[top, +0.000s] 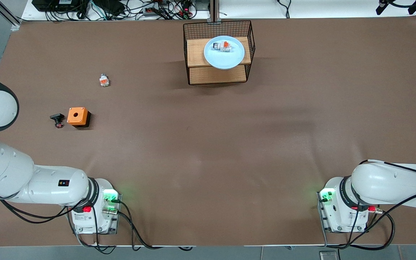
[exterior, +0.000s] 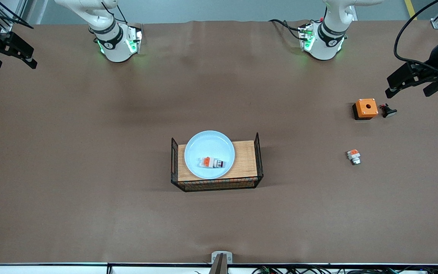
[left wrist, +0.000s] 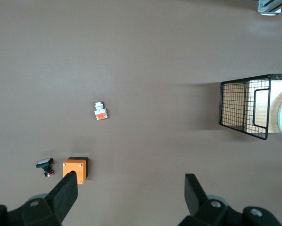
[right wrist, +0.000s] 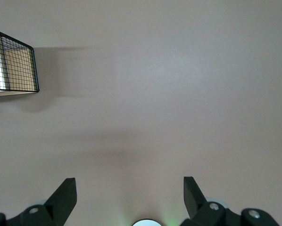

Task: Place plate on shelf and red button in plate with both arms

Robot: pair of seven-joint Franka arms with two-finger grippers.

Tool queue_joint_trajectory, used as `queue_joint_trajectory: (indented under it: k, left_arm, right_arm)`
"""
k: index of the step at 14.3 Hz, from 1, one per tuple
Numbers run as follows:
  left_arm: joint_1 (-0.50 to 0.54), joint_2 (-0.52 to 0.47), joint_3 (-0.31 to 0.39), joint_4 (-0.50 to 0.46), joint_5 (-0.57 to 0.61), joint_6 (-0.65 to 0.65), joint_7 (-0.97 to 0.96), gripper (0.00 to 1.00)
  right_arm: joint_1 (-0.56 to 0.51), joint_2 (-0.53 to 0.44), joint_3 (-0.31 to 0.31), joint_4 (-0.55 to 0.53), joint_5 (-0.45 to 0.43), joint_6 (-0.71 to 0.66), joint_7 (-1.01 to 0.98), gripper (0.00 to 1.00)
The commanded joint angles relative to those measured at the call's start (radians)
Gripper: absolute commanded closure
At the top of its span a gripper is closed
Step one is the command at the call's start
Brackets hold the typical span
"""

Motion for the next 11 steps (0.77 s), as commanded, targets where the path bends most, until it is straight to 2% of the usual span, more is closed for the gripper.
queue_joint_trajectory:
  k: [1,11]
  left_arm:
    - [0.000,-0.003,-0.004,0.001,0.007,0.011,0.007,0.00]
    - [0.002,-0.004,-0.006,0.001,0.005,0.028,0.015,0.00]
  right_arm:
    - [0.003,0.014,-0.001,0.027,0.001,-0.006,-0.006,0.00]
    - [0.003,0.014,-0.001,0.033,0.002,-0.008,-0.006,0.00]
